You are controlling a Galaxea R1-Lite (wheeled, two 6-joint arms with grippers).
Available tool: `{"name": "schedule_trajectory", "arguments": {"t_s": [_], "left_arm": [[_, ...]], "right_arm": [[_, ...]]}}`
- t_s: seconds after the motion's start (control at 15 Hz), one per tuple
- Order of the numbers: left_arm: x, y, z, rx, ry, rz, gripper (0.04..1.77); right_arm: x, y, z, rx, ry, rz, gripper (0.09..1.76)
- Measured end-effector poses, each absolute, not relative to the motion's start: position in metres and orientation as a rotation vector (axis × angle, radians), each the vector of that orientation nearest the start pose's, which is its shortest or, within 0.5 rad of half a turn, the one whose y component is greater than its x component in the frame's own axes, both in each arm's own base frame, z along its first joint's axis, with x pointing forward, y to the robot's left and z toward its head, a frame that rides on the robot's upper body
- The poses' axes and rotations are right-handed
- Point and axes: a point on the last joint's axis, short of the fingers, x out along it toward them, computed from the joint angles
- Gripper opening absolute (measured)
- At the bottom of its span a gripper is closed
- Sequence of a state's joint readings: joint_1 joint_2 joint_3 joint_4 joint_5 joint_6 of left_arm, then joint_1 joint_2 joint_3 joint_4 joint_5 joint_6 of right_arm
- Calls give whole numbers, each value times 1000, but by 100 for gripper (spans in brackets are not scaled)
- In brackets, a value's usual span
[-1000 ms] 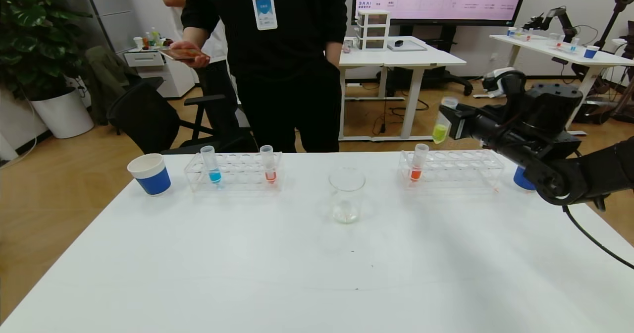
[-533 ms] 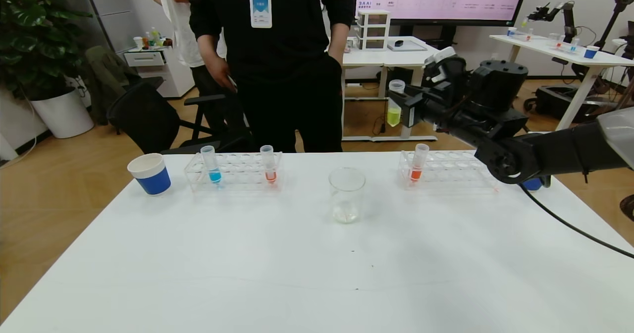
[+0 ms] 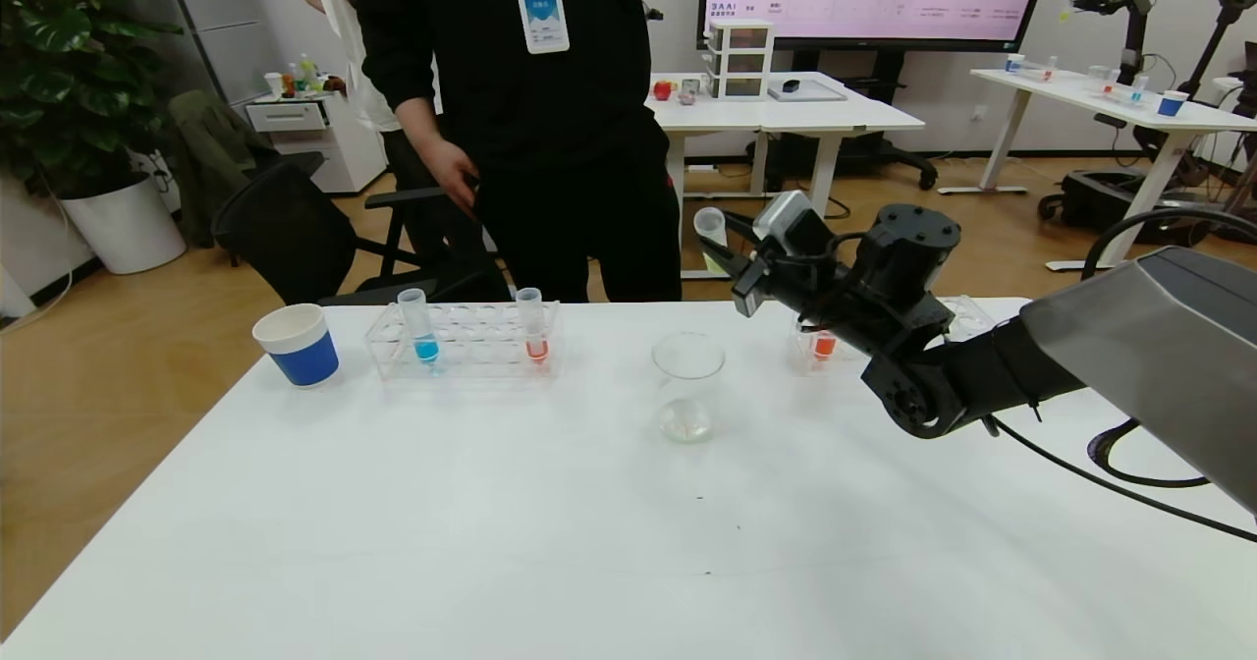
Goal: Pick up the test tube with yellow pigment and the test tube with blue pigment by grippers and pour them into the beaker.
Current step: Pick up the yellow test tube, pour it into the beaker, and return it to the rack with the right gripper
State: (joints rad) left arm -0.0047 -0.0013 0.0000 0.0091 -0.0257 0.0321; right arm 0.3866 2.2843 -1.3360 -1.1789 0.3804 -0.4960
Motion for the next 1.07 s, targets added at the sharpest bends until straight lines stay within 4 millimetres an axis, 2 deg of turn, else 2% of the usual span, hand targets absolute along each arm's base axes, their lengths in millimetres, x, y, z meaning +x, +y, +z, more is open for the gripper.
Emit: {"name": "schedule_trajectory", "arguments": {"t_s": [0.33,0.8,1.07], "left_arm": [[-23,0,75,32,7,-31,174],[-23,0,75,32,7,-31,174],[-23,0,75,32,7,-31,174]], "right_arm": [[419,178,130,-680,-538,751,51],[420,175,126,-889,-699,806,51],[418,176,120,-968,-805,899,51]]}}
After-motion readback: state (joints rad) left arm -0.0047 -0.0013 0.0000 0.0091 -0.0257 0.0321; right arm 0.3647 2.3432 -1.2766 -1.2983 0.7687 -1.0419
